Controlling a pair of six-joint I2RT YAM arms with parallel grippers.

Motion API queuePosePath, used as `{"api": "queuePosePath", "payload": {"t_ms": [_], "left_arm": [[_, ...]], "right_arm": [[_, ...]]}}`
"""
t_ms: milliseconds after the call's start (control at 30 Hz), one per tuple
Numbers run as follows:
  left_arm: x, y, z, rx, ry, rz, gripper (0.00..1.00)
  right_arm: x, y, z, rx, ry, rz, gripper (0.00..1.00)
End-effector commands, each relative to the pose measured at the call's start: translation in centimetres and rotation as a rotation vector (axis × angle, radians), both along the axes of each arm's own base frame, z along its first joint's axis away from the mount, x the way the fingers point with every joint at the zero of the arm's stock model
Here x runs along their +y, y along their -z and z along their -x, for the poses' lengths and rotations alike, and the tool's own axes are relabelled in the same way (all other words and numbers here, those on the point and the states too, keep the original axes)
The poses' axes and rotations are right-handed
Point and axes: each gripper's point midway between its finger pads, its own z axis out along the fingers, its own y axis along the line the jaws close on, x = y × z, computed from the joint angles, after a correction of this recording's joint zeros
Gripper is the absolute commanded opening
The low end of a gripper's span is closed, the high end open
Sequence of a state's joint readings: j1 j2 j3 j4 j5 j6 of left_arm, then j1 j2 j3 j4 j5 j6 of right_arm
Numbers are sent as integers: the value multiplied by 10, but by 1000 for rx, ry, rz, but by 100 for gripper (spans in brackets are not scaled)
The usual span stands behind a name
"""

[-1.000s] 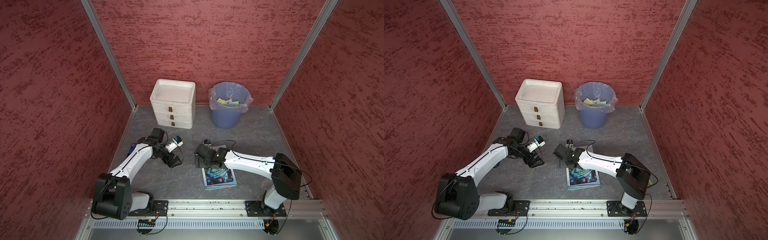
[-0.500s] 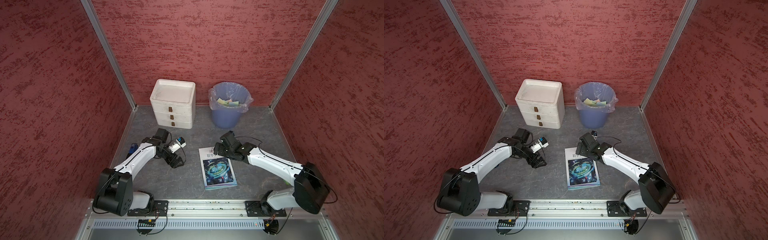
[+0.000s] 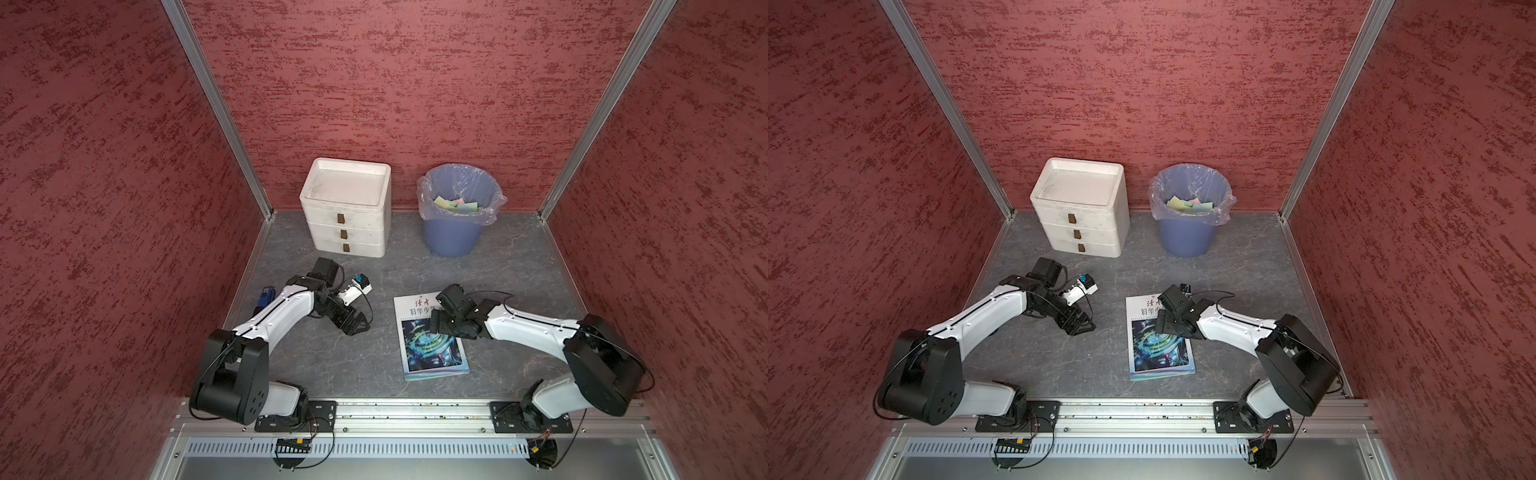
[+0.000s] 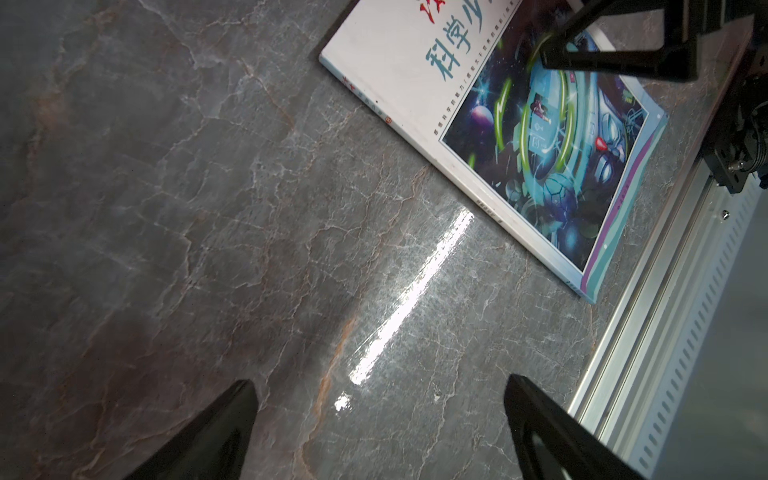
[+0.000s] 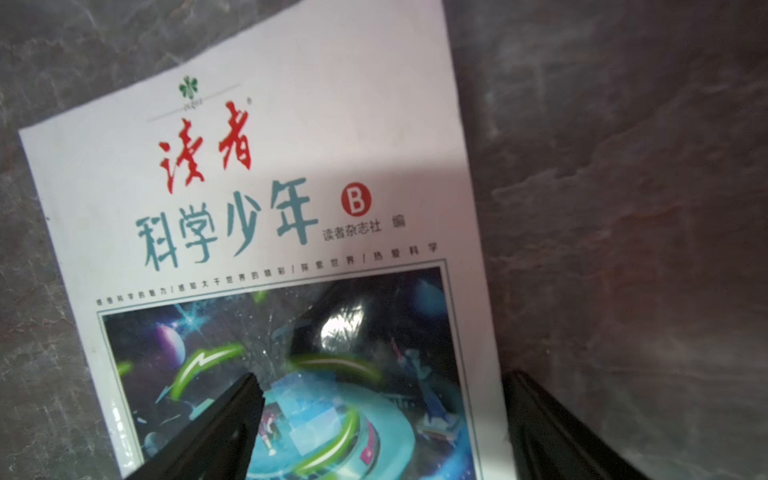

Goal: Peel off the used sticky note
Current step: Adjust the book at the center of the board, then reset both arms

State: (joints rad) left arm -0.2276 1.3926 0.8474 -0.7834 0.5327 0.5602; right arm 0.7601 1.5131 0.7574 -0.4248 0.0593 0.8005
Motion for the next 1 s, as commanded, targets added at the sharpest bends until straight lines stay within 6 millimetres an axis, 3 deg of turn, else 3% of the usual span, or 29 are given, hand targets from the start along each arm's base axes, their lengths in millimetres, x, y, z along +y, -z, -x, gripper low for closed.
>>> {"api": "queuePosePath", "payload": {"t_ms": [0, 100, 267, 433, 533, 633, 733, 800, 967], "left_arm": [[1, -6, -5, -26, -18, 37, 98], [3, -7, -7, -31, -27, 43, 98], [5, -8, -9, -36, -40, 57, 99], [11, -13, -23, -66, -95, 88, 100], [19, -24, -47, -113, -185, 138, 100], [35, -36, -76, -172, -300, 191, 100], [61, -46, -106, -271, -438, 237, 100], [77, -48, -116, -305, -507, 248, 100], [113, -51, -133, -409, -658, 265, 100]], "right_arm": [[35, -9, 0, -10, -32, -100, 95], [44, -17, 2, -21, -52, -93, 95], [42, -39, 3, -51, -40, -119, 95], [22, -75, -4, -122, -45, -64, 99], [-4, -114, -27, -238, -25, -21, 98], [-46, -146, -50, -352, 40, 40, 99], [-90, -167, -71, -399, 156, -11, 98], [-116, -176, -82, -430, 214, -8, 98], [-168, -194, -104, -683, 282, 212, 98]]}}
